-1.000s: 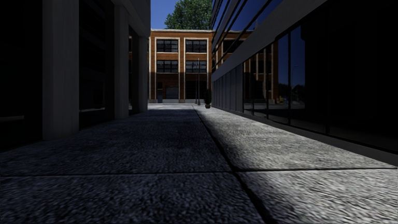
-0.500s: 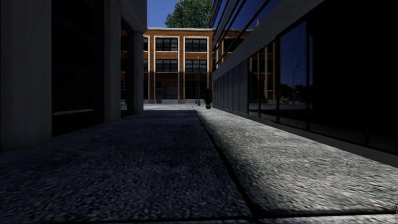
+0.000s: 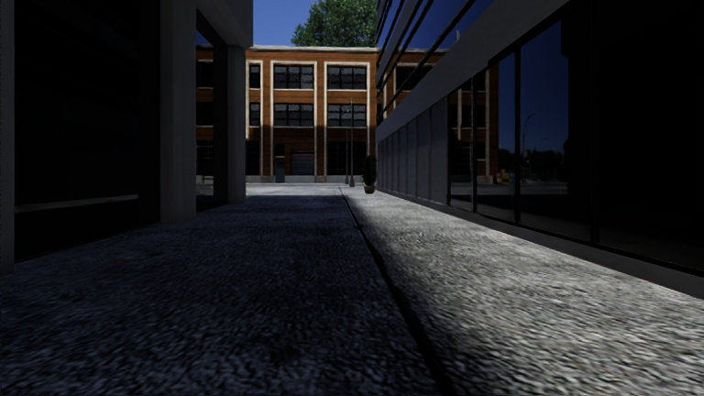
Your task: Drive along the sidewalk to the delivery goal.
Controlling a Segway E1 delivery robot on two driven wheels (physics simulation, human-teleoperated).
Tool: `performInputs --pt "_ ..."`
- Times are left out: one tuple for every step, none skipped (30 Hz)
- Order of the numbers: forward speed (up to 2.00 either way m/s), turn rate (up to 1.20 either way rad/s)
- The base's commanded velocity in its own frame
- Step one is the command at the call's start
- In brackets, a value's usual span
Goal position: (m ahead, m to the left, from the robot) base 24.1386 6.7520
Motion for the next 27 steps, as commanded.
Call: performInputs --pt "1.70 0.00" --pt "1.70 0.00" --pt "1.70 0.00" --pt "1.70 0.00" --pt "1.70 0.00" --pt "1.70 0.00" --pt "1.70 0.00" --pt "1.70 0.00" --pt "1.70 0.00" --pt "1.70 0.00" --pt "1.70 0.00" --pt "1.70 0.00" --pt "1.70 0.00" --pt "1.70 0.00" --pt "1.70 0.00" --pt "1.70 0.00" --pt "1.70 0.00" --pt "1.70 0.00" --pt "1.70 0.00" --pt "1.70 0.00" --pt "1.70 0.00" --pt "1.70 0.00" --pt "1.70 0.00" --pt "1.70 0.00" --pt "1.70 0.00" --pt "1.70 0.00" --pt "1.70 0.00"
